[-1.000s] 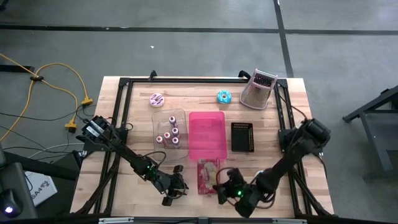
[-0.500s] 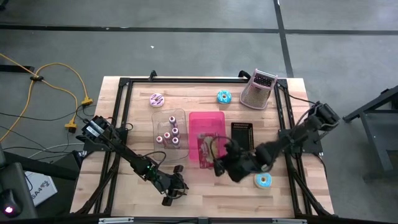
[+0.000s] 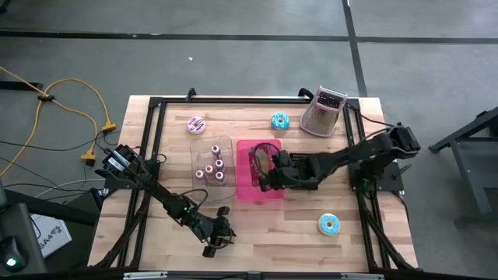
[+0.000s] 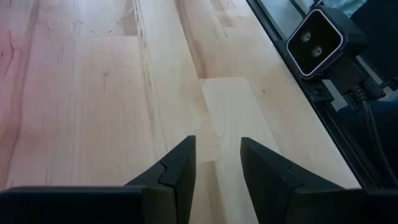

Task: Pick & Place Food Item
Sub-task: Put the red popcorn pack into the pink bin

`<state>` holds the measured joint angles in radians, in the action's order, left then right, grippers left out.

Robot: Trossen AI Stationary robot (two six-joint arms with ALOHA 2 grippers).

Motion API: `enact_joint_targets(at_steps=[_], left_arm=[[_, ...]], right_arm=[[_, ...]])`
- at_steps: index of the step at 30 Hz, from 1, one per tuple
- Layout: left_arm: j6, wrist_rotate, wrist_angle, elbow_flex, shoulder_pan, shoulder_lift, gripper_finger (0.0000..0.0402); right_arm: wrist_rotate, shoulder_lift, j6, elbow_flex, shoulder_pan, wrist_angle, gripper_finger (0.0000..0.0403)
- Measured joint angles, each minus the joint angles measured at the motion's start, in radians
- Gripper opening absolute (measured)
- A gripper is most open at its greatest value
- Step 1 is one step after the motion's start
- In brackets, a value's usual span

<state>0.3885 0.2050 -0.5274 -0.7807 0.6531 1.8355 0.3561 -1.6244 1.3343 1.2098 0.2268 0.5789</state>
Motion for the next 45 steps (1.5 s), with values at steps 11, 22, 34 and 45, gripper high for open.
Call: enact_joint_targets(at_steps=[11, 22, 34, 45], left_arm=[[0.000, -0.013, 0.005, 0.000, 0.004, 0.000, 0.0122], [0.002, -0.012, -0.002, 0.000, 0.008, 0.000, 0.0122], [0.005, -0.012, 0.000, 0.000, 0.010, 0.000, 0.0122], [0.009, -0.011, 0.000, 0.000, 0.010, 0.000, 0.0122]], right_arm=[[-0.078, -0.099, -0.035, 0.002, -0.060, -0.092, 0.0008], [-0.135, -0.221, -0.081, -0.001, -0.134, -0.191, 0.0008], [-0.163, -0.218, -0.076, 0.000, -0.149, -0.185, 0.0039], [-0.177, -0.218, -0.079, 0.000, -0.148, -0.172, 0.0087]])
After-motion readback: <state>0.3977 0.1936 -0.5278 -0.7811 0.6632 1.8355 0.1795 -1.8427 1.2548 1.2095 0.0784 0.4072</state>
